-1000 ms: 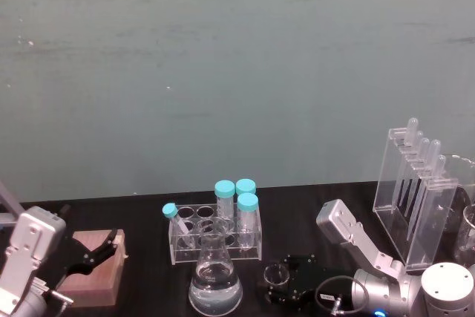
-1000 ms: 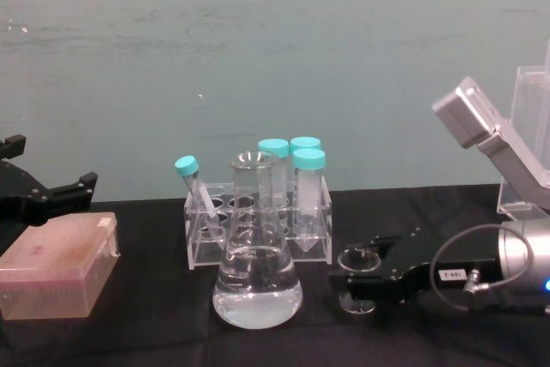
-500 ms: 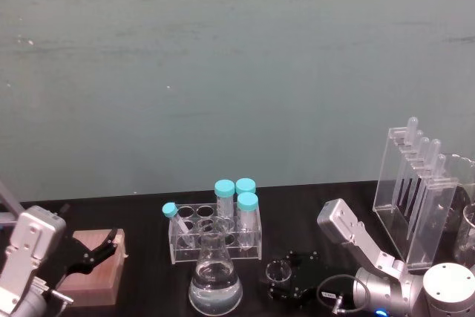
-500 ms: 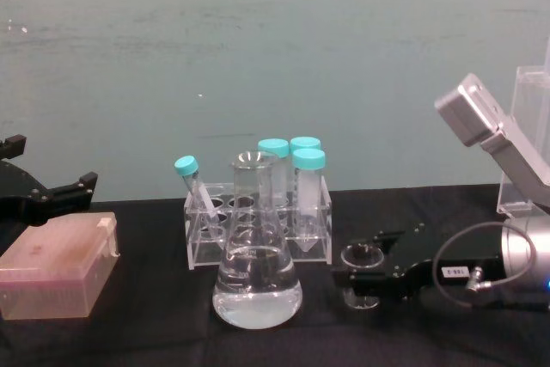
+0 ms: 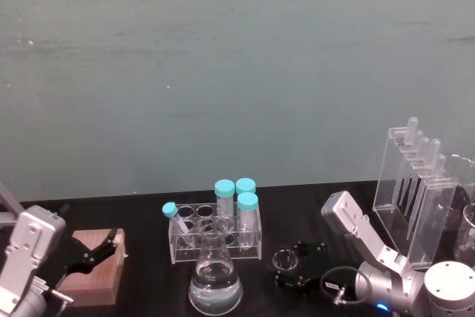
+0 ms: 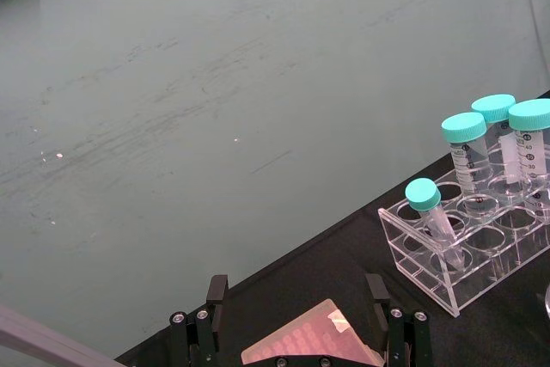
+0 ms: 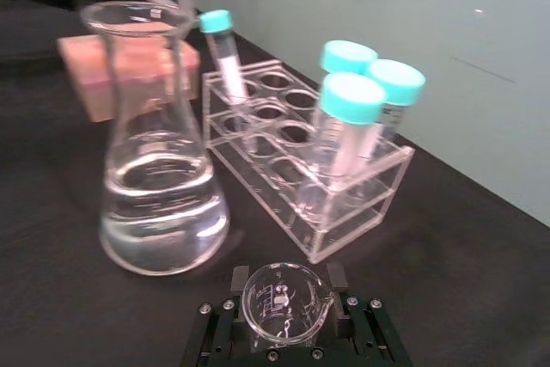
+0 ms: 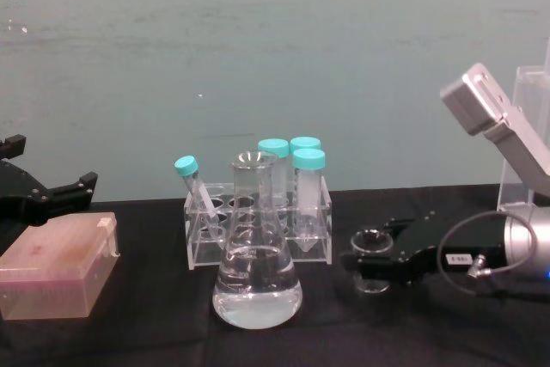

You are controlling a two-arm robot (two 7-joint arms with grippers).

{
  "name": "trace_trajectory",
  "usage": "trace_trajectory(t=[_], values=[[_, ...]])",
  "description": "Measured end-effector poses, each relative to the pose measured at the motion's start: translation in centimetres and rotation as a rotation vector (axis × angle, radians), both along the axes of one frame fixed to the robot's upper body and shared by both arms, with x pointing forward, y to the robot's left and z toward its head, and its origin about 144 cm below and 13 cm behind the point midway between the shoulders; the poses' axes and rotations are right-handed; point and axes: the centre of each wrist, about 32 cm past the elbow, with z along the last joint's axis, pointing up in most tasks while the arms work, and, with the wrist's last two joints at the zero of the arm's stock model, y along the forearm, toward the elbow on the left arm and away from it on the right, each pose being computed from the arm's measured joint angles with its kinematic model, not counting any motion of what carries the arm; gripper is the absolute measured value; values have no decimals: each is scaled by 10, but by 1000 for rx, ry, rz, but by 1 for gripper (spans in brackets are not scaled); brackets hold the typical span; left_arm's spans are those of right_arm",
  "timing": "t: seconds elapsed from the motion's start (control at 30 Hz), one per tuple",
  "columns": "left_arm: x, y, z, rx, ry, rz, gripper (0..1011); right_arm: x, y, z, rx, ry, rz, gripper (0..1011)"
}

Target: Place the experimental apparatus aside using one hand.

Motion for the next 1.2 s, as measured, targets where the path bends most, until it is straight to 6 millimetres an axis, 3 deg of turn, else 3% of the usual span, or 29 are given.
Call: trace_trajectory(t=[1.2], values=[[0, 0, 0, 0, 0, 0, 1000, 11, 11, -1, 29, -42, -318, 539]])
